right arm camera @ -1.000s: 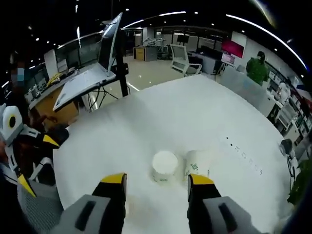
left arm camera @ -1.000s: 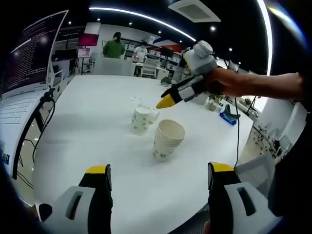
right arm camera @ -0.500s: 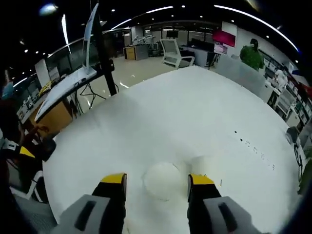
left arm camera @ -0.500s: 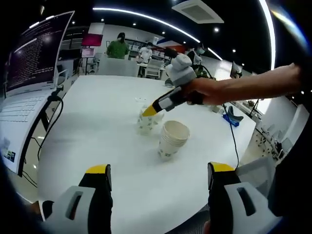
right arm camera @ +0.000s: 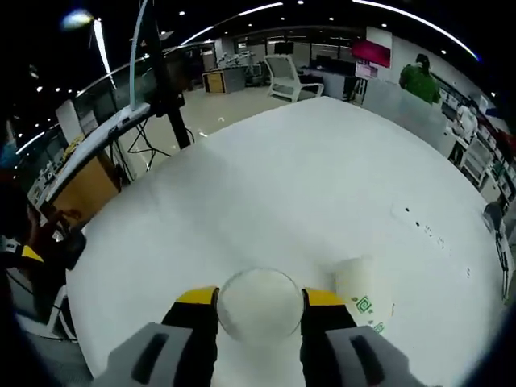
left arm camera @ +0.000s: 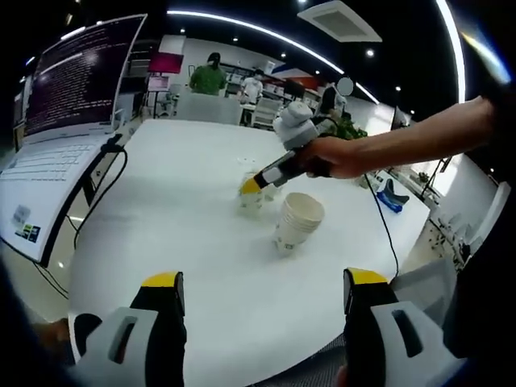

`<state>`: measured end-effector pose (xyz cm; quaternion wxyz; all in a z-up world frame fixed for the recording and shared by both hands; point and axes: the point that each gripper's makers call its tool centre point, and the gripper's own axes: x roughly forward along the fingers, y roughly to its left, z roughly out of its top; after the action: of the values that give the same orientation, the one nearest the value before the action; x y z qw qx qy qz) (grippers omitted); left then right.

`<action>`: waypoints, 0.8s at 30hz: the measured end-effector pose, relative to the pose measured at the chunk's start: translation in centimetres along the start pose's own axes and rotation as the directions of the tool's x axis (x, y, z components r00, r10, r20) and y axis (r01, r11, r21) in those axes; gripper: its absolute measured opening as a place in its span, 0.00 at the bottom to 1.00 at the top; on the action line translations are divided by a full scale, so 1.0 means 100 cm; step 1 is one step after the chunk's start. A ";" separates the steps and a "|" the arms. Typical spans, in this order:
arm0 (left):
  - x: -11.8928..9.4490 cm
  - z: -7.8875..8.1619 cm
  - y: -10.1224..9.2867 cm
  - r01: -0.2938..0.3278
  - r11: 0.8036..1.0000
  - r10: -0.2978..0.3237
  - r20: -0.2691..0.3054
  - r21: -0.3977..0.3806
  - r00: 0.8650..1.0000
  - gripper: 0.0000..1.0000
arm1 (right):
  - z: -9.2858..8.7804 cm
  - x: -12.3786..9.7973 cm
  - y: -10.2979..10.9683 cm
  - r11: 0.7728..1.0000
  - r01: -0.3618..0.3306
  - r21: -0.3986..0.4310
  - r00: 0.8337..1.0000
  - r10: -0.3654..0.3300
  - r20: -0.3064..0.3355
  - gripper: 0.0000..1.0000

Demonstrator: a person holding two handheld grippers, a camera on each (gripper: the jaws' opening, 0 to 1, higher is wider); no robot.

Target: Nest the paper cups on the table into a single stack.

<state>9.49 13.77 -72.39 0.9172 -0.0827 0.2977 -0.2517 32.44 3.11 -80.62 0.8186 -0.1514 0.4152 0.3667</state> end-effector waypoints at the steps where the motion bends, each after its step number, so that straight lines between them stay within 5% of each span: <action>1: 0.000 0.000 0.000 -0.001 1.000 0.001 -0.001 0.000 1.000 0.79 | 0.001 0.000 -0.001 1.000 -0.001 -0.001 1.000 0.001 0.001 0.39; 6: 0.001 0.003 0.001 0.002 1.000 -0.002 0.006 -0.004 1.000 0.79 | 0.014 -0.010 -0.004 1.000 -0.015 -0.011 0.999 0.015 0.038 0.38; 16: 0.023 0.018 -0.008 0.042 0.999 -0.043 0.015 0.021 0.999 0.79 | 0.027 -0.072 -0.006 0.999 -0.030 0.011 0.992 0.028 0.126 0.38; 18: 0.028 0.021 -0.010 0.053 0.998 -0.053 0.017 0.027 0.998 0.79 | 0.031 -0.068 -0.007 0.999 -0.034 0.018 0.989 0.031 0.147 0.38; 24: 0.039 0.032 -0.020 0.082 0.995 -0.083 0.019 0.054 0.996 0.78 | 0.036 -0.099 -0.003 0.998 -0.056 0.025 0.976 0.049 0.213 0.38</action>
<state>13.29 10.09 -71.12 0.9110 -0.0732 0.2776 -0.2961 30.86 0.23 -70.57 0.8505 -0.0877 0.3352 0.3958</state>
